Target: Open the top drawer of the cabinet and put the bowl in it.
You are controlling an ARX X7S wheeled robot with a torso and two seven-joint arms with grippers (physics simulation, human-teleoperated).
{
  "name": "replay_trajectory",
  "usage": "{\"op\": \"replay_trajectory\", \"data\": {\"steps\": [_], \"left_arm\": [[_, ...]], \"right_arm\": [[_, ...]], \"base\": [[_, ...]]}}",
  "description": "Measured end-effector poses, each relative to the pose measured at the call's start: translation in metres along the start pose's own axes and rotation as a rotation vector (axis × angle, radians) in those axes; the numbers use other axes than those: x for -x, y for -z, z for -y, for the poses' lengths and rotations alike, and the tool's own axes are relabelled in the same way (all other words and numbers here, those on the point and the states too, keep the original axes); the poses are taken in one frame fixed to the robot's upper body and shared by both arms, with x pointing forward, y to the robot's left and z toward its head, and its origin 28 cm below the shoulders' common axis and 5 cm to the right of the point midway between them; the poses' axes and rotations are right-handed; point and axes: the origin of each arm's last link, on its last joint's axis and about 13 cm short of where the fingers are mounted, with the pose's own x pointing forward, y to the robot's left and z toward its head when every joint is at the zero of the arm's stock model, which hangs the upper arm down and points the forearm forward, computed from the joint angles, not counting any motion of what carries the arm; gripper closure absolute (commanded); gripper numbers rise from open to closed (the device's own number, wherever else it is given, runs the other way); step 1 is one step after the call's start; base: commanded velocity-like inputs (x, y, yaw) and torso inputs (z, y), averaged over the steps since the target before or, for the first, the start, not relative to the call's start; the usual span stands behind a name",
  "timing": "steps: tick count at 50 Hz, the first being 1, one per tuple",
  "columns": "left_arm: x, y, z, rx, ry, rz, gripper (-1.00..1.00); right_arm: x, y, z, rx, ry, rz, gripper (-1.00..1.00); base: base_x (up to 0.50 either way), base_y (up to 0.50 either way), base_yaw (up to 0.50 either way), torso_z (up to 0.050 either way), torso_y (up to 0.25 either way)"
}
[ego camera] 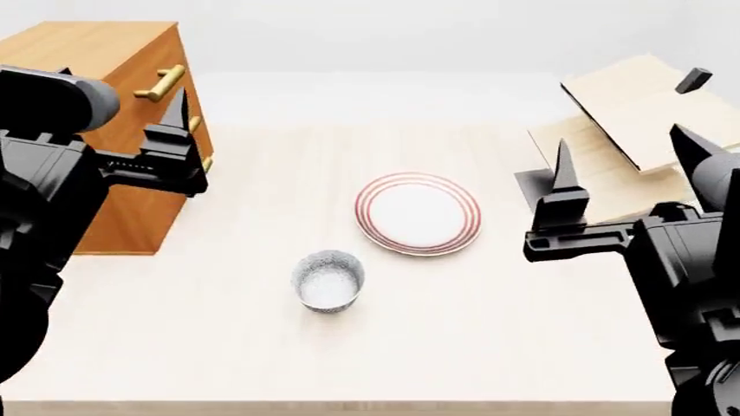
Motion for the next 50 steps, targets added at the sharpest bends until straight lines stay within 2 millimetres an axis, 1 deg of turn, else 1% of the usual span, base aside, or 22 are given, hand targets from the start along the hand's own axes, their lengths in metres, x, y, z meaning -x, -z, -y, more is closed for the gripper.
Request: {"op": "replay_trajectory", "data": {"steps": [14,39,50], "left_arm": [[-0.001,-0.0023,0.0003,-0.016,0.002,0.001,-1.0],[-0.0022,0.001,0.0001,-0.032,-0.001,-0.003,-1.0],[-0.0047,0.0048,0.0009,-0.066,-0.019,-0.013,-1.0]], "right_arm": [[0.0007,-0.0033,0.0035,0.023,0.004,0.011,-1.0],[0.0002,-0.0038,0.0048,0.036,0.009,0.016,-1.0],[-0.0007,-0.0027,0.0053,0.045,0.032,0.019,-1.0]], "base": [[0.5,0.0,0.0,0.05,0.0],[0.5,0.0,0.0,0.05,0.0],[0.0,0.0,0.0,0.003,0.0]]}}
